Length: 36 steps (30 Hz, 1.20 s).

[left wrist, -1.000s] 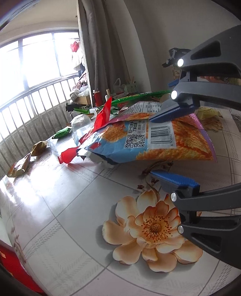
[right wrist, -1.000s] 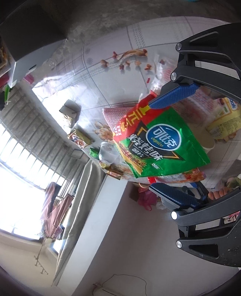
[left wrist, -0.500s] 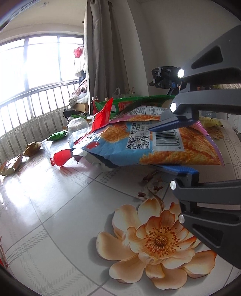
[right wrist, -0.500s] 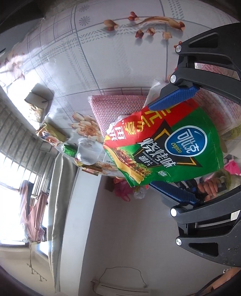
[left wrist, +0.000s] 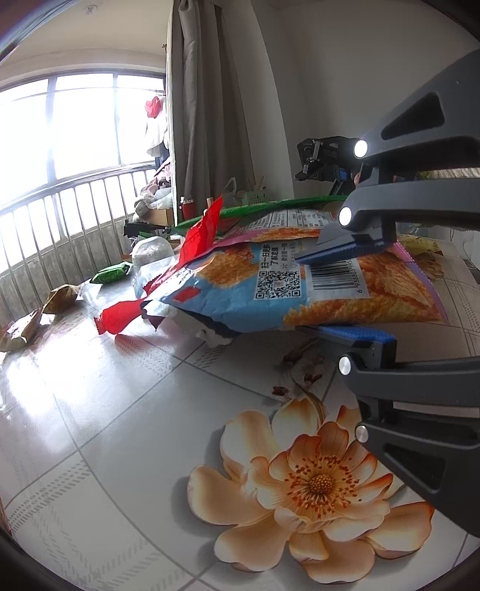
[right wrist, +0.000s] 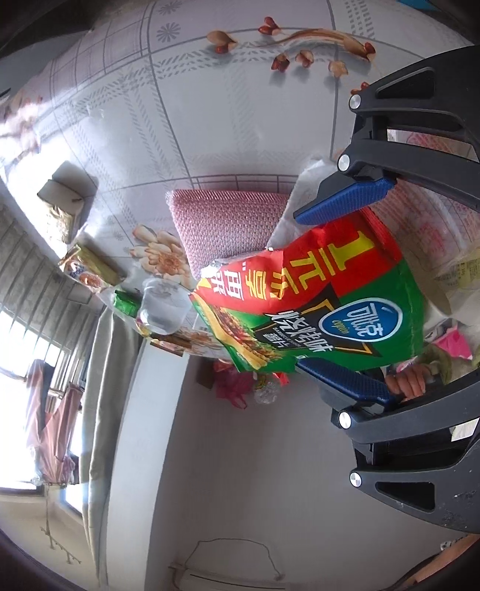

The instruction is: Collect trash

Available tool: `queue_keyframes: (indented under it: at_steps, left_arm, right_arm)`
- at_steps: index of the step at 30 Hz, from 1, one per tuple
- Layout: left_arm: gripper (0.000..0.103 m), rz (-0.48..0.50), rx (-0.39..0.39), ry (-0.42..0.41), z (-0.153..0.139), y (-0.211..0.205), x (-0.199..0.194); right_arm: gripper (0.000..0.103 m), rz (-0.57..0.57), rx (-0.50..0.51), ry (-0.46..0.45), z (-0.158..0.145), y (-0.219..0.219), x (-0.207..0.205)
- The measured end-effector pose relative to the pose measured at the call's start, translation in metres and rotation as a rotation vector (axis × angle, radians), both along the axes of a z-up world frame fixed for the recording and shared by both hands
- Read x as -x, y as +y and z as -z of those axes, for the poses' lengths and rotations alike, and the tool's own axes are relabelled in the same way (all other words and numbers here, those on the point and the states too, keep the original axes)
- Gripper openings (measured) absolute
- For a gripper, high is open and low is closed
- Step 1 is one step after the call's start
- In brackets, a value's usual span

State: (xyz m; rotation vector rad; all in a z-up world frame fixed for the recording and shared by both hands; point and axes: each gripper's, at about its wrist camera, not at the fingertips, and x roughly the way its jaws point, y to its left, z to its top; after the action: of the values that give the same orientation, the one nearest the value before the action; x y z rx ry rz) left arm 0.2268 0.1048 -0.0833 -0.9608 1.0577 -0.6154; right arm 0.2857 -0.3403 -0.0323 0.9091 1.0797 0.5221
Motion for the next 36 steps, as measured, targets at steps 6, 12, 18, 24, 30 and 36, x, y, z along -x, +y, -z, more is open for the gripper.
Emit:
queue_keyframes:
  at_steps: [6, 12, 18, 24, 30, 36]
  left_arm:
    - [0.016, -0.002, 0.013, -0.04, -0.01, 0.001, 0.004]
    - [0.01, -0.004, 0.046, -0.057, -0.017, 0.004, 0.01]
    - [0.006, -0.004, 0.053, -0.091, -0.027, 0.004, 0.016]
    - [0.006, -0.016, 0.014, -0.074, -0.023, 0.008, 0.02]
    - [0.006, -0.007, -0.035, -0.075, -0.023, 0.004, 0.02]
    - [0.006, -0.002, -0.064, -0.086, -0.026, 0.001, 0.02]
  right_arm:
    - [0.045, -0.043, 0.029, -0.028, -0.017, 0.005, 0.012]
    - [0.025, -0.063, 0.015, -0.035, -0.027, 0.013, 0.021]
    - [0.021, -0.036, 0.032, -0.034, -0.026, 0.016, 0.022]
    - [0.05, 0.069, 0.041, -0.014, -0.015, -0.01, 0.021]
    - [0.062, 0.066, 0.032, 0.028, 0.004, -0.007, -0.005]
    - [0.066, -0.008, 0.024, 0.066, 0.015, 0.012, -0.018]
